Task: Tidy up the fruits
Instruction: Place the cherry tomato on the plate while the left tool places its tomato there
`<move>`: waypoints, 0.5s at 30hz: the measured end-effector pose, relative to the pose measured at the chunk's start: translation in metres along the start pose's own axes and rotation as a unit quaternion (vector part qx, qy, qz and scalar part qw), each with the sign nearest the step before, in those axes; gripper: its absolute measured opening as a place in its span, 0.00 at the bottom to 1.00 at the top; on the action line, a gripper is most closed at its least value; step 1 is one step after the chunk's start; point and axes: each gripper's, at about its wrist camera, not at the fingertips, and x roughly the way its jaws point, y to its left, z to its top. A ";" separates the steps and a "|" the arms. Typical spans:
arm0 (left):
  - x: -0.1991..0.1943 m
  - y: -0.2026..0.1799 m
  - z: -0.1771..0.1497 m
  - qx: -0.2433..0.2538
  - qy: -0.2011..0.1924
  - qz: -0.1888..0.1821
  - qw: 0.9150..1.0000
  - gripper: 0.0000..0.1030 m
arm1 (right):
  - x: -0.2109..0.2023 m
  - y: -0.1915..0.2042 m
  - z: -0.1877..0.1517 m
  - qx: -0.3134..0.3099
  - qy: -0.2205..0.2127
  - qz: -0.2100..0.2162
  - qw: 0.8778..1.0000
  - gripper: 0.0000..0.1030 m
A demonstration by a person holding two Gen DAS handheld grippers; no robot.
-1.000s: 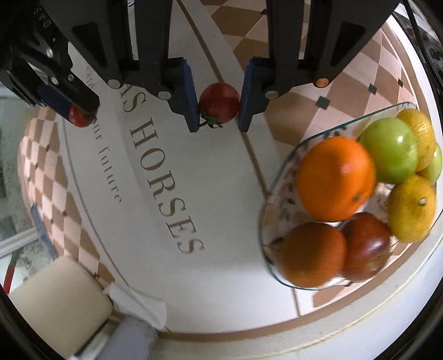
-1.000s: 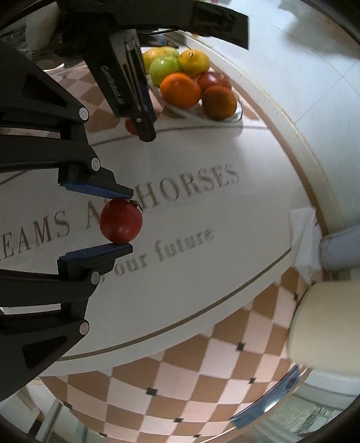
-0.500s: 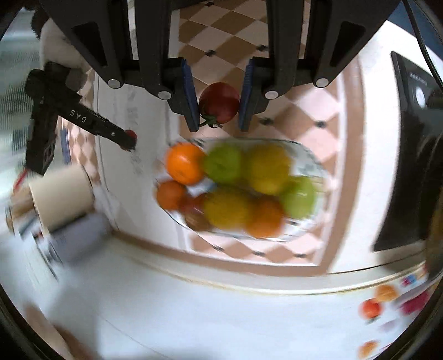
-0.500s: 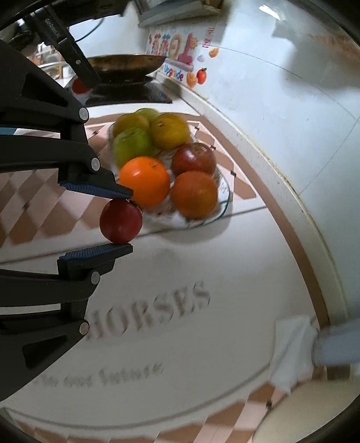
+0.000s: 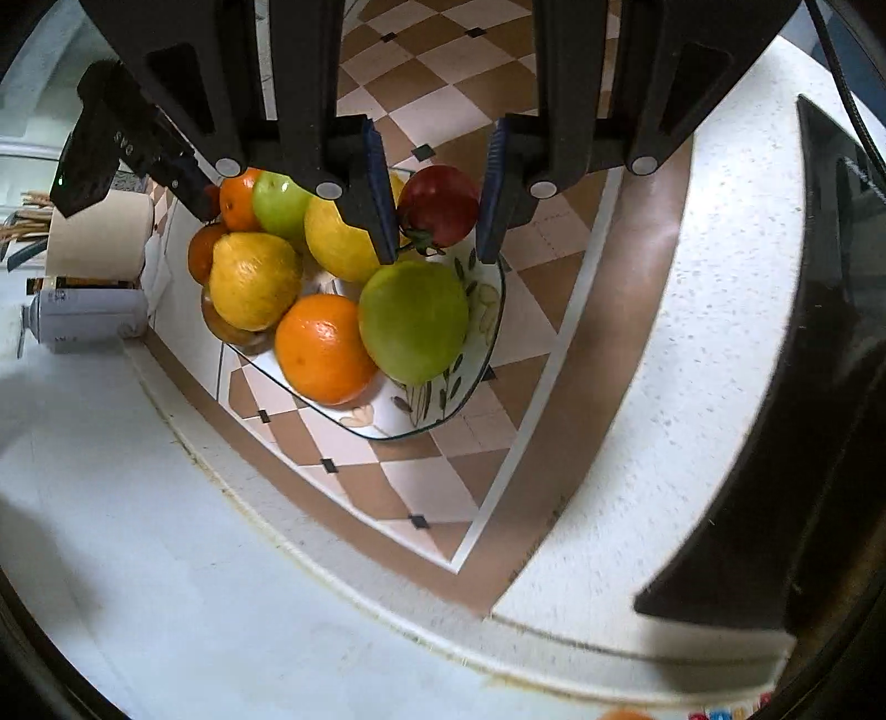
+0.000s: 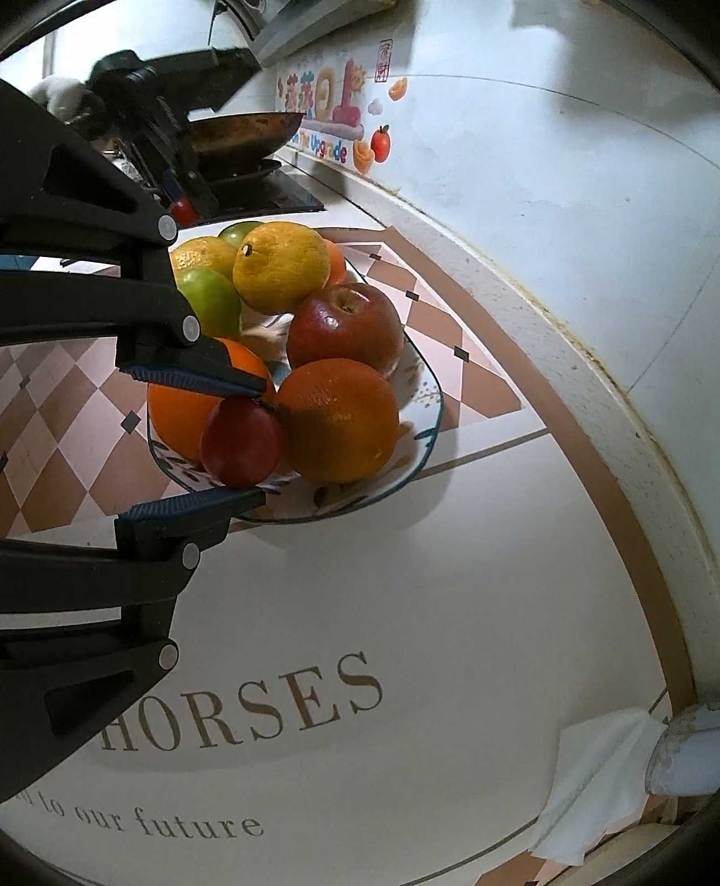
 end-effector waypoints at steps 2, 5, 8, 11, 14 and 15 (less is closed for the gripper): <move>0.008 -0.001 0.000 -0.002 0.008 -0.001 1.000 0.25 | -0.001 0.000 -0.001 0.001 0.002 0.000 1.000 0.34; 0.018 0.000 0.000 0.000 0.017 0.008 1.000 0.26 | -0.001 -0.002 -0.001 0.002 0.006 0.002 1.000 0.35; 0.026 0.005 -0.001 -0.015 0.035 0.007 0.999 0.27 | 0.000 -0.005 0.000 0.010 0.014 -0.002 1.000 0.42; 0.027 0.009 -0.003 -0.022 0.034 0.015 0.999 0.27 | -0.001 -0.011 -0.001 0.019 0.019 -0.004 1.000 0.54; 0.021 0.007 -0.005 -0.011 0.025 0.035 0.999 0.33 | -0.005 -0.013 -0.003 0.021 0.020 -0.017 0.999 0.60; 0.017 0.006 -0.007 -0.007 0.020 0.040 0.999 0.38 | -0.007 -0.012 -0.004 0.017 0.019 -0.025 0.999 0.64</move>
